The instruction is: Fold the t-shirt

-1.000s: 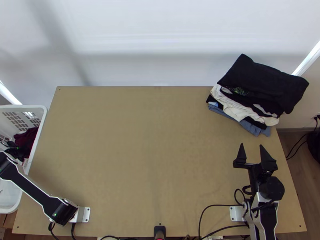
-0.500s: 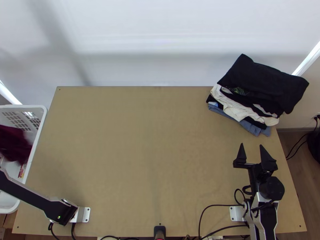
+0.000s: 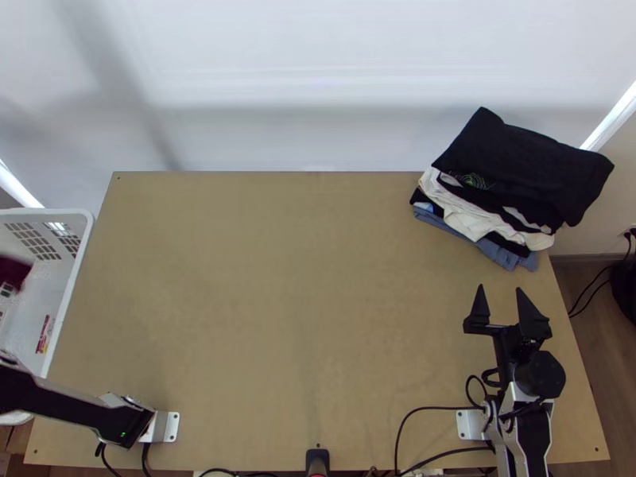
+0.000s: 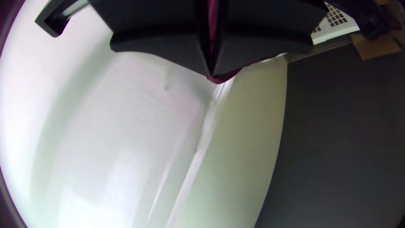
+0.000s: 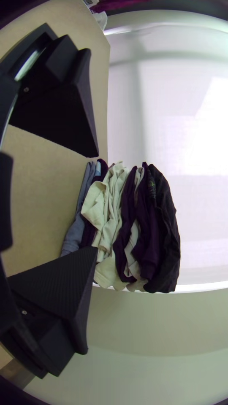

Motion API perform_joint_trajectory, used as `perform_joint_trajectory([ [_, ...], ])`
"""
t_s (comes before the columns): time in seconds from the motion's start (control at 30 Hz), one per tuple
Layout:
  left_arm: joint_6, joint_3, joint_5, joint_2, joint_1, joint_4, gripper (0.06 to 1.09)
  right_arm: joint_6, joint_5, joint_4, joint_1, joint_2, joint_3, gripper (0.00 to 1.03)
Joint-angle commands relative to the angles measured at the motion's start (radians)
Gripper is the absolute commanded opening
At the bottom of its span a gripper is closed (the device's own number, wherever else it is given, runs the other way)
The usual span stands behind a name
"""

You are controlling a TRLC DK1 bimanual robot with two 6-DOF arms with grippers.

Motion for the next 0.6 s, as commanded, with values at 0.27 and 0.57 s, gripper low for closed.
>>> perform_joint_trajectory([
  [0.27, -0.008, -0.178, 0.035, -0.427, -0.349, -0.023, 0.09, 0.004, 0.008, -0.020, -0.006, -0.002, -0.004, 0.99],
  [0.57, 0.111, -0.569, -0.250, -0.708, -1.012, 0.101, 0.09, 0.004, 0.008, -0.020, -0.006, -0.002, -0.004, 0.99],
])
